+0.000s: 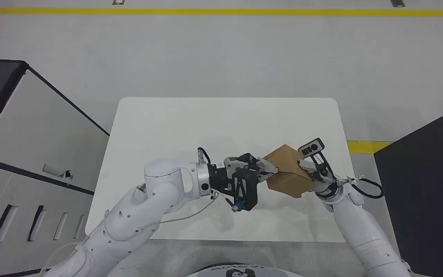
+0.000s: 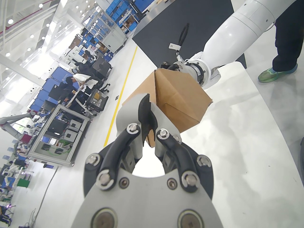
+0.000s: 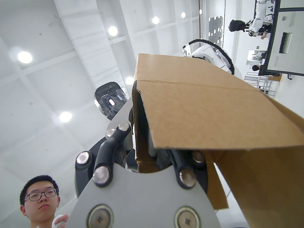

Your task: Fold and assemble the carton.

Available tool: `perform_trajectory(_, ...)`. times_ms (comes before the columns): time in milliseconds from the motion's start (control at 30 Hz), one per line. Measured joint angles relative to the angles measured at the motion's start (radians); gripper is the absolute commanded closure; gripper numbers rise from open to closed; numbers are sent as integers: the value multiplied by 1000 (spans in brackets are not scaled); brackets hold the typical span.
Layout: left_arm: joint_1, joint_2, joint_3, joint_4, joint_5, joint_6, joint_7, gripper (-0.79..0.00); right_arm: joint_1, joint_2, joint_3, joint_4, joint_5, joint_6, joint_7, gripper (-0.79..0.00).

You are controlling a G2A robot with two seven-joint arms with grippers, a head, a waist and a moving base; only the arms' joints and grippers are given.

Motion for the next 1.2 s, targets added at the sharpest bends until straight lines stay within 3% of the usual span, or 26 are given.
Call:
perform_trajectory(633, 15, 1, -33, 43, -52, 58, 5, 0, -1, 8, -9, -20, -13, -25, -34, 0)
perform_trajectory(1200, -16, 2, -3, 45, 8, 12, -8, 0, 0, 2, 23, -1, -66, -88, -19, 0)
